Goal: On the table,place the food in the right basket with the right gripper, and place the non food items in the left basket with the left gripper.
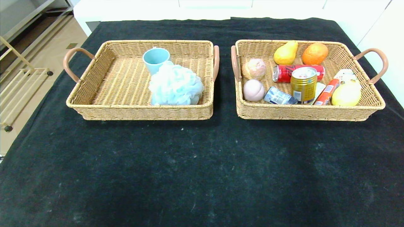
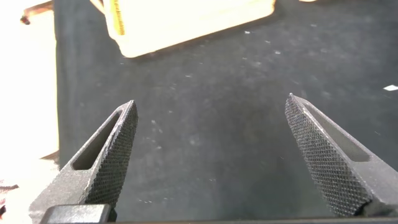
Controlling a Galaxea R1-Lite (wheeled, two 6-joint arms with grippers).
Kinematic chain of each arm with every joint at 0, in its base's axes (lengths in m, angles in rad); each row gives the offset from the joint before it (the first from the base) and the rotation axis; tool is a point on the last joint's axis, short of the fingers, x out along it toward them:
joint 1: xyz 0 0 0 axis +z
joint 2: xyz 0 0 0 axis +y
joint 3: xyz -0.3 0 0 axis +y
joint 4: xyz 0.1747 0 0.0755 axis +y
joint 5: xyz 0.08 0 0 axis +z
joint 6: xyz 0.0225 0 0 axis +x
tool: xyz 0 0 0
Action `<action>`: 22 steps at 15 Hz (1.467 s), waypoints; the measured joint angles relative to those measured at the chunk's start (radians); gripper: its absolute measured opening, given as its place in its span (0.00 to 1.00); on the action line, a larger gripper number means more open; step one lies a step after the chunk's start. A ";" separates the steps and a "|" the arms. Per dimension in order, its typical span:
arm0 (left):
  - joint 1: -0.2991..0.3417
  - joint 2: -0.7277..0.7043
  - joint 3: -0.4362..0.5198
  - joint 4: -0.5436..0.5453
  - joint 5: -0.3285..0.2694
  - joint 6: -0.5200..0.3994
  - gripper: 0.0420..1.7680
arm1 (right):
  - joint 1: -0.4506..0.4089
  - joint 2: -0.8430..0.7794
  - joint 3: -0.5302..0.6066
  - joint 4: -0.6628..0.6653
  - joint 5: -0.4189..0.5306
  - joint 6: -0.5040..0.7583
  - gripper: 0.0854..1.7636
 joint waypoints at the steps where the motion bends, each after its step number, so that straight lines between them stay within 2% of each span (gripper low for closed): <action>1: 0.000 -0.016 0.000 0.007 -0.004 0.000 0.97 | 0.000 -0.010 0.016 0.000 -0.010 0.007 0.96; 3: 0.004 -0.040 0.007 0.011 -0.006 0.000 0.97 | 0.011 -0.022 0.027 -0.011 -0.041 0.010 0.96; 7: 0.023 -0.088 0.020 0.065 -0.018 0.000 0.97 | 0.096 -0.046 0.050 -0.019 -0.130 0.010 0.96; 11: 0.042 -0.164 0.122 0.005 -0.028 0.000 0.97 | 0.096 -0.130 0.147 -0.027 -0.136 0.011 0.96; 13: 0.044 -0.215 0.215 -0.093 -0.027 -0.001 0.97 | 0.093 -0.177 0.209 -0.119 -0.138 0.010 0.96; 15: 0.046 -0.261 0.343 -0.267 -0.004 -0.006 0.97 | 0.090 -0.218 0.316 -0.320 -0.152 0.009 0.96; 19: 0.047 -0.306 0.644 -0.619 0.117 -0.033 0.97 | 0.083 -0.264 0.543 -0.621 -0.312 0.010 0.96; 22: 0.048 -0.315 0.816 -0.730 0.155 -0.045 0.97 | 0.082 -0.290 0.698 -0.805 -0.361 0.006 0.96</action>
